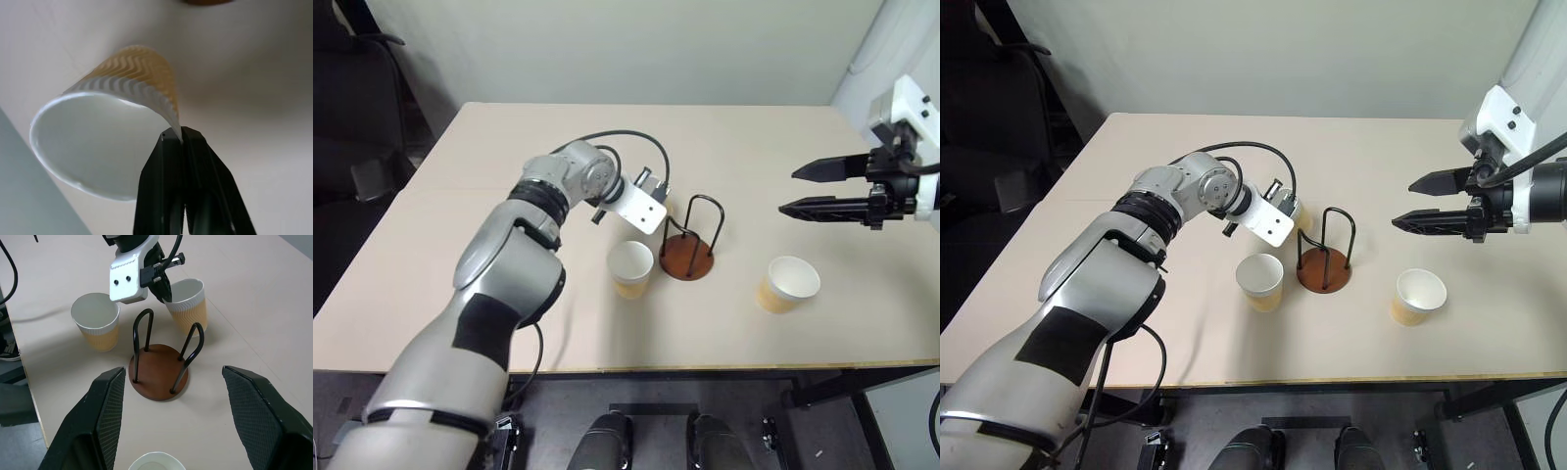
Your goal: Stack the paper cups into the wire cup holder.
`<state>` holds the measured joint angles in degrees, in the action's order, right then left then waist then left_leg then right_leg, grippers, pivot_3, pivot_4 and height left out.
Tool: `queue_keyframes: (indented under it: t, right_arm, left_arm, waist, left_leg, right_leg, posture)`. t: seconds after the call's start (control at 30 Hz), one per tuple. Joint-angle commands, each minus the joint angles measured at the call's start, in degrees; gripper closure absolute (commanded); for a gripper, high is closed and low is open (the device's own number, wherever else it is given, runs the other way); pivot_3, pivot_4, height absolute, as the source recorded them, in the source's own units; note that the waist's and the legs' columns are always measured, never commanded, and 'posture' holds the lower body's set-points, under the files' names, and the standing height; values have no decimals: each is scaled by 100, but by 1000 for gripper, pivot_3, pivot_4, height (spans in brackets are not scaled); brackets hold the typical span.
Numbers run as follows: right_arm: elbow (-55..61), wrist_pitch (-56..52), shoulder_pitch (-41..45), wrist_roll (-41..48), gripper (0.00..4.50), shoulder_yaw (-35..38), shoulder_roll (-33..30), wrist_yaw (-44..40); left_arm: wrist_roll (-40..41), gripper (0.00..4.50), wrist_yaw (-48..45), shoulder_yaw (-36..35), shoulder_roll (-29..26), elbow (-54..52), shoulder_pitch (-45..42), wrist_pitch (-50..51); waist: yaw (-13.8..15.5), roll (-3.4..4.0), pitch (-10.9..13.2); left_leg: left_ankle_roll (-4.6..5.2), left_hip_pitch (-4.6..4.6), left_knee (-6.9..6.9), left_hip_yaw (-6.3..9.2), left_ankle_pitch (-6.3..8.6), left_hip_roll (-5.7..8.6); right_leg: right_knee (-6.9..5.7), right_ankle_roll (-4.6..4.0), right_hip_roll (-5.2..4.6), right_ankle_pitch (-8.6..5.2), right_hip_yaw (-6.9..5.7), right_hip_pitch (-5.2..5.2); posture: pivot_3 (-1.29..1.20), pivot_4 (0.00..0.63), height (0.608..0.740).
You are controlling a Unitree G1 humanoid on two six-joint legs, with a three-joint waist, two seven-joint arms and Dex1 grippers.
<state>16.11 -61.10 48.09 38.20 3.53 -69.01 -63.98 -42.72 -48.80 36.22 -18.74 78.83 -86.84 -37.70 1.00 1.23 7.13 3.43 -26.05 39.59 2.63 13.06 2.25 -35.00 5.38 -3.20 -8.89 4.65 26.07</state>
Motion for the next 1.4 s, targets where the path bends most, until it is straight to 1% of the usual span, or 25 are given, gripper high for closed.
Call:
queue_keyframes:
  t: [0.03,0.13,0.23,0.27,0.33,0.37,0.4,0.43,0.47,0.5,0.53,0.57,0.63,0.67,0.73,0.77,0.83,0.87,0.9,0.97,1.0,1.17,1.4]
  right_arm:
    - [48,65,42,11,1317,209,-116,29]
    - [35,62,43,12,1317,202,-135,3]
    - [22,35,16,49,1317,172,-215,-123]
    - [10,51,-20,39,1317,157,-254,-168]
    - [-82,107,-116,-32,1317,101,-349,-256]
    - [-143,187,-177,-101,1317,65,-400,-308]
    - [-215,265,-229,-165,1317,37,-434,-349]
    - [-289,338,-269,-215,1317,17,-459,-384]
    - [-341,394,-298,-250,1317,2,-478,-410]
    - [-385,441,-316,-282,1317,-13,-488,-437]
    - [-418,481,-326,-311,1317,-25,-493,-463]
    - [-448,506,-323,-332,1317,-37,-492,-486]
    - [-508,556,-296,-379,1317,-90,-499,-542]
    - [-533,578,-286,-400,1317,-108,-501,-565]
    - [-569,614,-267,-442,1317,-138,-507,-610]
    - [-589,619,-246,-458,1317,-153,-508,-624]
    - [-612,612,-216,-471,1317,-166,-512,-643]
    - [-617,608,-214,-476,1317,-163,-514,-652]
    - [-621,613,-222,-487,1317,-159,-516,-660]
    - [-624,611,-240,-501,1317,-145,-516,-665]
    - [-619,610,-250,-509,1317,-139,-514,-662]
    - [-546,551,-271,-482,1317,-93,-502,-626]
    - [-469,474,-366,-446,1317,36,-574,-597]
  left_arm:
    - [170,4456,-236,-181,-57,-21,-232,-25]
    - [346,4456,-734,-337,-128,-14,-375,49]
    - [634,4456,-1455,-614,-220,-5,-689,285]
    - [701,4456,-1643,-682,-247,-6,-801,361]
    - [818,4456,-1988,-807,-286,-11,-1027,524]
    - [864,4456,-2135,-862,-295,-14,-1142,611]
    - [897,4456,-2309,-901,-304,-14,-1287,709]
    - [1027,4456,-2576,-1021,-277,-13,-1446,868]
    - [1133,4456,-2797,-1127,-244,-15,-1577,1000]
    - [1178,4456,-2993,-1169,-220,-23,-1715,1065]
    - [1200,4456,-3112,-1190,-203,-32,-1793,1102]
    - [1211,4456,-3229,-1207,-185,-40,-1855,1128]
    - [1214,4456,-3464,-1205,-109,-51,-2047,1198]
    - [1266,4456,-3620,-1243,-60,-51,-2128,1274]
    - [1316,4456,-3779,-1282,2,-55,-2207,1353]
    - [1353,4456,-3942,-1305,58,-58,-2239,1390]
    - [1350,4456,-4227,-1256,147,-63,-2265,1353]
    - [1386,4456,-4319,-1244,192,-52,-2272,1340]
    - [1416,4456,-4355,-1229,227,-39,-2278,1315]
    - [1501,4456,-4370,-1218,311,-17,-2312,1293]
    - [1545,4456,-4370,-1208,352,-9,-2324,1288]
    - [1694,4456,-4370,-1149,532,-4,-2307,1242]
    - [1863,4456,-4370,-912,611,65,-2302,1130]
  waist:
    - [0,0,0]
    - [1,-1,0]
    - [6,-1,1]
    - [8,-2,2]
    - [10,-3,0]
    - [9,-5,0]
    - [10,-6,-1]
    - [19,-2,-1]
    - [16,-1,1]
    - [11,-2,1]
    - [12,1,0]
    - [9,3,1]
    - [4,4,0]
    - [-3,5,1]
    - [2,5,3]
    - [-8,5,3]
    - [-7,10,1]
    - [-14,9,2]
    - [-11,10,1]
    - [-9,9,2]
    - [-4,11,1]
    - [4,9,2]
    - [14,11,1]
  left_leg:
    - [0,0,1,-5,0,3]
    - [4,-2,10,-2,2,4]
    - [13,-8,17,-3,7,6]
    - [21,-9,19,6,12,2]
    - [25,-11,18,0,17,8]
    - [27,-11,21,11,22,3]
    - [26,-9,19,5,24,5]
    - [29,-9,18,-4,28,9]
    - [30,-12,23,12,32,4]
    - [29,-11,23,4,34,7]
    - [30,-15,25,1,39,10]
    - [31,-19,31,7,45,3]
    - [33,-14,27,-2,53,5]
    - [34,-12,31,2,60,-2]
    - [35,-11,30,-8,66,0]
    - [33,-16,36,1,68,-3]
    - [41,-15,37,-14,76,-2]
    - [43,-12,40,-11,80,-5]
    - [47,-9,38,-21,82,-1]
    - [53,-11,45,-13,87,-6]
    - [54,-10,43,-20,88,1]
    - [60,-10,46,-17,96,-5]
    - [60,-4,48,-16,101,0]
  right_leg:
    - [0,-1,6,-1,-5,-1]
    - [-1,-6,6,-2,-3,-4]
    - [0,-7,10,-3,-5,-2]
    - [2,-6,-2,-2,4,-4]
    - [5,-11,13,-5,-7,-4]
    - [8,-11,-2,-6,0,-6]
    - [8,-14,4,-9,-1,-8]
    - [9,-16,16,-11,-11,-7]
    - [9,-14,-8,-12,3,-7]
    - [8,-16,5,-14,1,-4]
    - [8,-16,20,-14,-14,-1]
    - [9,-15,5,-15,-2,1]
    - [8,-17,19,-20,-8,0]
    - [5,-14,7,-22,4,-3]
    - [5,-13,20,-26,-8,-2]
    - [8,-9,6,-27,6,-2]
    - [6,-4,11,-29,2,0]
    - [6,0,3,-31,18,-4]
    - [6,1,13,-34,-2,-4]
    - [7,10,-7,-34,19,-8]
    - [6,11,8,-35,-3,-8]
    - [7,27,-9,-35,13,-14]
    - [7,48,-3,-33,7,-19]
  posture:
    - [0,150,740]
    - [0,150,740]
    - [0,150,740]
    - [0,150,740]
    - [0,150,740]
    - [0,150,740]
    - [0,150,740]
    - [0,150,740]
    - [0,150,740]
    - [0,150,740]
    - [0,150,740]
    - [0,150,740]
    - [0,150,740]
    - [0,150,740]
    - [0,150,740]
    - [0,150,740]
    - [0,150,740]
    - [0,150,740]
    - [0,150,740]
    - [0,150,740]
    - [0,150,740]
    - [0,150,740]
    - [0,150,740]
